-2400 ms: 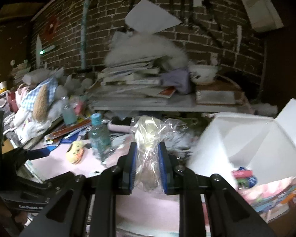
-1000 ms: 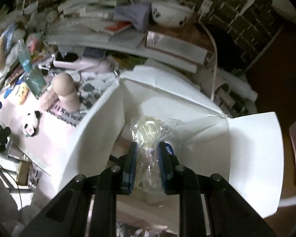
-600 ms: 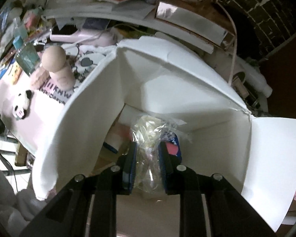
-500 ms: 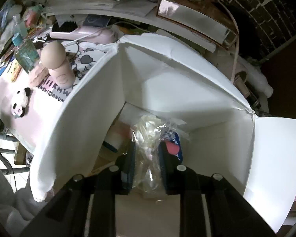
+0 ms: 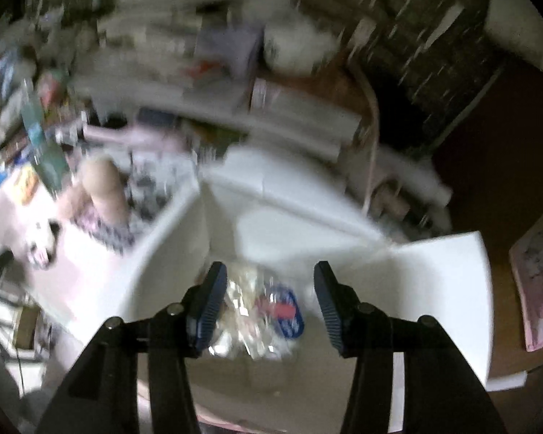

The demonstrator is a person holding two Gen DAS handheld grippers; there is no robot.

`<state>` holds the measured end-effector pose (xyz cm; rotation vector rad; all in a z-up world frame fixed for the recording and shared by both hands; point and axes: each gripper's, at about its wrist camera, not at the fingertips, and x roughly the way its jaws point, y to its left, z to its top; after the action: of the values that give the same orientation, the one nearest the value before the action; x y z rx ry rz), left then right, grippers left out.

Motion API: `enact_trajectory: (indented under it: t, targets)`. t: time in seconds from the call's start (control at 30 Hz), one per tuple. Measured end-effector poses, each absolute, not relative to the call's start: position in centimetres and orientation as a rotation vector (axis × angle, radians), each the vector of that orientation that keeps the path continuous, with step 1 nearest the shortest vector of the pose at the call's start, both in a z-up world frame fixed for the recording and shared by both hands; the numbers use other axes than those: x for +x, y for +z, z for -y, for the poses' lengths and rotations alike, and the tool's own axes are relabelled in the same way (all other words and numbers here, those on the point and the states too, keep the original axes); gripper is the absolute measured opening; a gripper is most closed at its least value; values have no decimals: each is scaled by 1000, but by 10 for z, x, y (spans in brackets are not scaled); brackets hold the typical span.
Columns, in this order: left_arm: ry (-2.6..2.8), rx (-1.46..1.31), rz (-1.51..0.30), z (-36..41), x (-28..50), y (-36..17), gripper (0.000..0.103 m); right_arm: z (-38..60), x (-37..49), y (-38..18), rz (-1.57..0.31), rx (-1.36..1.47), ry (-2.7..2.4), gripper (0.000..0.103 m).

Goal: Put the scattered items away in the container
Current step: 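Reach the left gripper to the panda plush, grasp and lift it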

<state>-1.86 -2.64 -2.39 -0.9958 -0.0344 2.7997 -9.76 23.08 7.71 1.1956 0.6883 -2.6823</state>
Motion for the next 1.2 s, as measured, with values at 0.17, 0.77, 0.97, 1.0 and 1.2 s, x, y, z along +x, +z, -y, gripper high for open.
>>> enact_trajectory:
  t: [0.17,0.77,0.97,1.0,1.2]
  targets:
    - [2800,-1004,38,26,-19,-25,95,-198,-61,98,-632,876,-2739,63]
    - [2708,-1057,84,30,-23,-53,95,-125,-24,6,-333,813,-2465,71]
    - [2688,-1043,77,20,-27,-59,95,-122,-8,-5,-395,704,-2519,71]
    - [2694,-1039,74,18,-28,-59,94,-122,-6,-5,-395,689,-2529,71]
    - [2666,-1061,57,0,-39,-68,63,-126,-2,1,-350,646,-2545,71]
